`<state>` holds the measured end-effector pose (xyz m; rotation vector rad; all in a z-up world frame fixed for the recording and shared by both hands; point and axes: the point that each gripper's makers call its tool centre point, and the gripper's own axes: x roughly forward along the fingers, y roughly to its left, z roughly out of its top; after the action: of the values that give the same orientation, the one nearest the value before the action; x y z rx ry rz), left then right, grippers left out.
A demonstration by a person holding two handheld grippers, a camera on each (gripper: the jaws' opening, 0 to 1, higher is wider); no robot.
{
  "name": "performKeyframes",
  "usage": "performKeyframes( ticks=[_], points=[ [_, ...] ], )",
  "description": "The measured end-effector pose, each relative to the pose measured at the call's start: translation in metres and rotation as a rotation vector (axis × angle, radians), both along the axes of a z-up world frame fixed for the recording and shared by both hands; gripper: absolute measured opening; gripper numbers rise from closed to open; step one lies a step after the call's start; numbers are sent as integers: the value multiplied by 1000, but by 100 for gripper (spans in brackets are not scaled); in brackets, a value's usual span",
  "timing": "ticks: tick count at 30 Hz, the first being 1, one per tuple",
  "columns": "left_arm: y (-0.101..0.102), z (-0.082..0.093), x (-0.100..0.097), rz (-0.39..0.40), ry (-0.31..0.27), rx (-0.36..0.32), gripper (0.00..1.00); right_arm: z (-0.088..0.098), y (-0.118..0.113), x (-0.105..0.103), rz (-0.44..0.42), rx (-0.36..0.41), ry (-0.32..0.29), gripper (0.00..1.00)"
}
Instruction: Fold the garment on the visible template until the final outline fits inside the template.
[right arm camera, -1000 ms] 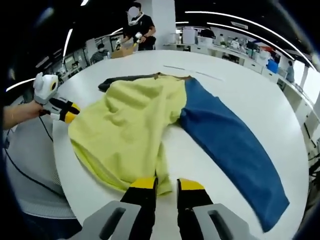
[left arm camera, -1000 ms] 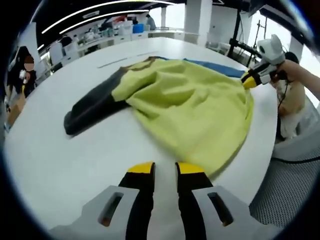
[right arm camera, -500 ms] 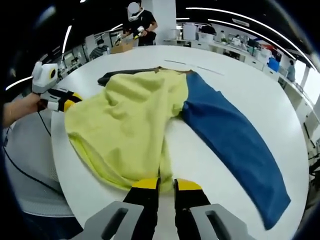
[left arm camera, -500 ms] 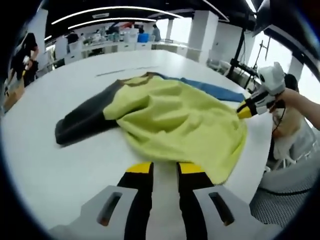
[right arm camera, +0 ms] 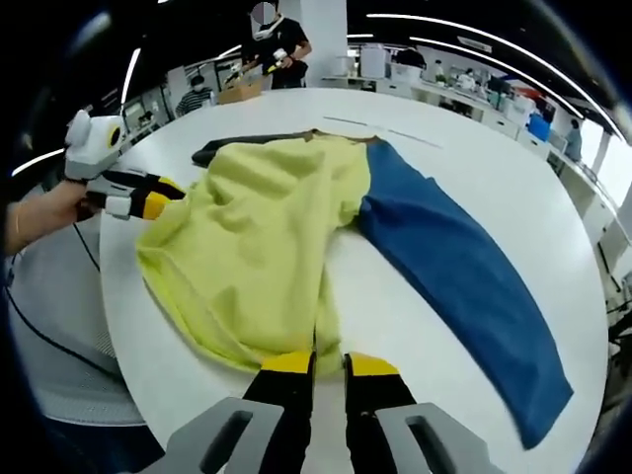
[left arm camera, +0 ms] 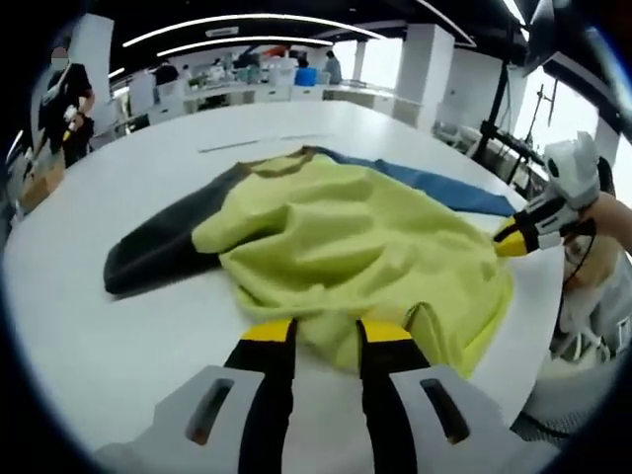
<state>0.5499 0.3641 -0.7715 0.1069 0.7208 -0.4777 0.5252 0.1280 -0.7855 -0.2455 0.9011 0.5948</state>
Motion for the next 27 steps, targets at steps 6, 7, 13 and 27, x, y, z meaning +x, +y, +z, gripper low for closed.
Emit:
performKeyframes(
  ticks=[6,7,13,27],
  points=[
    [1,-4,-1,13,-12,30,26,0,0,-1,1,-4,-1,6],
    [1,-5,-1,13,-11,36,26,0,0,-1,0,-4,-1,6],
    [4,1,-2,41,-26,42,28,0,0,-1,-6,-2,-1,6],
    [6,18,-21,26,-30,-22,29,6,-4,-1,-21,24,-4,6]
  ],
)
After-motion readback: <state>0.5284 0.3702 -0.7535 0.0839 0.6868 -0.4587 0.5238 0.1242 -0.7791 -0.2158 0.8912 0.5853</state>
